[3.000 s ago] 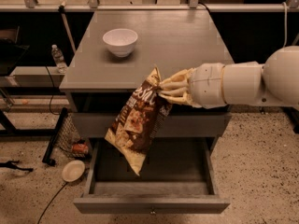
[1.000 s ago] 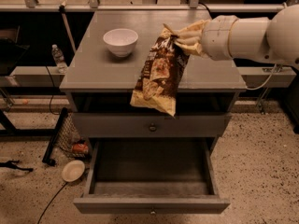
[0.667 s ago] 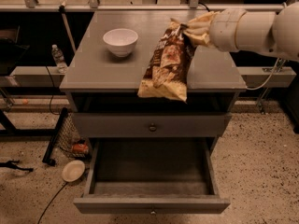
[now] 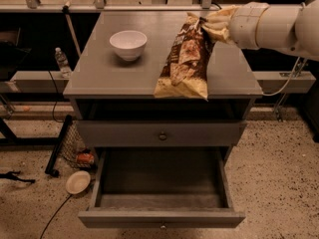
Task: Pick brown chip bag from middle drawer and place on counter
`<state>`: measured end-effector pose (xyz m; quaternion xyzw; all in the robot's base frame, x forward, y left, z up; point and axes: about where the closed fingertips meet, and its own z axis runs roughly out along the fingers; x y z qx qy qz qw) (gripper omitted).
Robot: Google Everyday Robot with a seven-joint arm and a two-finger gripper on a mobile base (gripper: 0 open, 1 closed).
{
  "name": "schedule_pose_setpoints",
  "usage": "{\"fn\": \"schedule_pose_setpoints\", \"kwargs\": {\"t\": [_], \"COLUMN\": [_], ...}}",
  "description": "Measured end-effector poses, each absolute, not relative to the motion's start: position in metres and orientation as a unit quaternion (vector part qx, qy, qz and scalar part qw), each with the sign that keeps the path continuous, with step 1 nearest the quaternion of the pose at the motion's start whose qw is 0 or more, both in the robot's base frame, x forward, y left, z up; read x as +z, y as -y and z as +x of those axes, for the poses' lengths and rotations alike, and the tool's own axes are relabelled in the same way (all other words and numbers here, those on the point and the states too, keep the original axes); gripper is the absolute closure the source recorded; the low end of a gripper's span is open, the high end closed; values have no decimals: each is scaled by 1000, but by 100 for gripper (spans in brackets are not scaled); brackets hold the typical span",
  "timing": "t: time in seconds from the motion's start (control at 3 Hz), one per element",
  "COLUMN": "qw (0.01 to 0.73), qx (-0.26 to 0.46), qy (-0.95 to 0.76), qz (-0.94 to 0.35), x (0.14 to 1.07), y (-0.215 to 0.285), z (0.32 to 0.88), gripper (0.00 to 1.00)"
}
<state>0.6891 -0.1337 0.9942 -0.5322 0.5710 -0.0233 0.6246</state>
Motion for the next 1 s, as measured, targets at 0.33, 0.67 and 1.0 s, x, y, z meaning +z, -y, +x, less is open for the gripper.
{"fn": "schedule_pose_setpoints", "kwargs": {"t": [0.33, 0.67, 1.0], "qw": [624, 624, 624], "qx": [-22, -20, -18], "qy": [-570, -569, -568], "qz": [-533, -535, -536], "x": [994, 993, 992], "y": [131, 129, 125], "z": [689, 689, 690], "gripper": [59, 36, 5]}}
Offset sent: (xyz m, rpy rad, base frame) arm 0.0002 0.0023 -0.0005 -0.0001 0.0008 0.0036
